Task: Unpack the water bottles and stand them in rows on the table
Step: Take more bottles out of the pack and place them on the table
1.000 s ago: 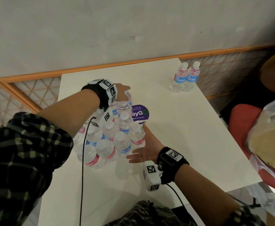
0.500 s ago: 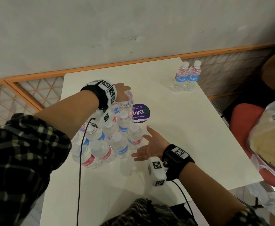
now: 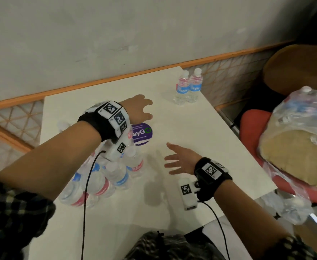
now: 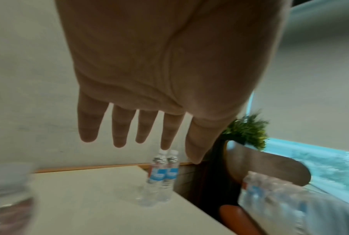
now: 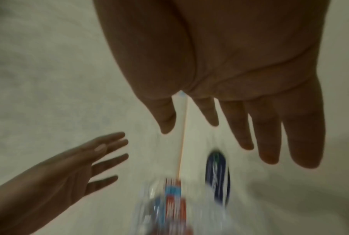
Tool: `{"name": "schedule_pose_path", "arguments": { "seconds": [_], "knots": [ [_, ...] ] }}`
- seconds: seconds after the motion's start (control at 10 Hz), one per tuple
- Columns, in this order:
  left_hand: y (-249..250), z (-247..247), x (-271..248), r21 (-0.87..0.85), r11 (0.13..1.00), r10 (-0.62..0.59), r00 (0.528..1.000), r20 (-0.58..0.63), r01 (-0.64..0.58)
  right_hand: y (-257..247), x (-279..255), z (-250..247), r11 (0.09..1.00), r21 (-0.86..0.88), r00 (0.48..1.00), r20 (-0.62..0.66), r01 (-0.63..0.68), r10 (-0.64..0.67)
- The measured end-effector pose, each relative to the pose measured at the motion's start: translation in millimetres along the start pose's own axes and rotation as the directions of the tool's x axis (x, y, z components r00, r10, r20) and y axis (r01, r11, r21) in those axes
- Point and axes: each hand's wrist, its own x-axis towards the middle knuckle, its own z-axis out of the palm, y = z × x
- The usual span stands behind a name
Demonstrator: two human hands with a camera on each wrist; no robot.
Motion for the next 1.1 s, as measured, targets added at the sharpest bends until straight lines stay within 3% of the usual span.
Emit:
{"name": "schedule_pose_path", "arguments": {
  "seconds": [0.1, 0.2, 0.3, 0.4, 0.6, 0.7, 0.8, 0.9, 1.0, 1.1],
  "knots": [
    [52, 13, 1, -0.001, 0.990, 0.138, 0.990, 0.020, -0.138, -15, -29, -72, 0.992, -0.072, 0.979, -0.169, 0.105, -0.116],
    [102, 35, 8, -0.023, 0.972, 0.235, 0.968, 0.088, -0.234, -17, -59, -141, 0.986, -0.081, 0.921, -0.353, 0.145, -0.165],
    [160, 64, 24, -0.032, 0.947, 0.321, 0.931, 0.175, -0.321, -3, -89, -206, 0.990, -0.051, 0.848, -0.513, 0.129, -0.137],
    [217, 84, 44, -0.062, 0.922, 0.388, 0.903, 0.187, -0.383, 8, -115, -262, 0.985, 0.037, 0.777, -0.620, 0.167, -0.108],
    [339, 99, 83, -0.117, 0.871, 0.488, 0.865, 0.118, -0.476, 1, -134, -354, 0.963, 0.078, 0.658, -0.744, 0.257, -0.116],
    [387, 105, 103, -0.228, 0.861, 0.485, 0.868, 0.101, -0.454, -7, -127, -389, 0.971, 0.072, 0.643, -0.760, 0.228, -0.094],
    [421, 111, 131, -0.148, 0.851, 0.517, 0.852, 0.075, -0.504, -17, -119, -421, 0.970, 0.088, 0.626, -0.776, 0.225, -0.075],
    [439, 110, 142, -0.139, 0.849, 0.512, 0.859, -0.016, -0.509, -19, -123, -443, 0.996, -0.052, 0.601, -0.795, 0.071, -0.084],
    [448, 102, 149, -0.164, 0.821, 0.521, 0.835, -0.177, -0.547, -12, -128, -459, 0.963, -0.214, 0.574, -0.815, -0.165, -0.082],
    [444, 98, 156, -0.101, 0.801, 0.569, 0.804, -0.174, -0.590, -11, -118, -479, 0.761, -0.504, 0.578, -0.788, -0.408, -0.212]
  ]
}}
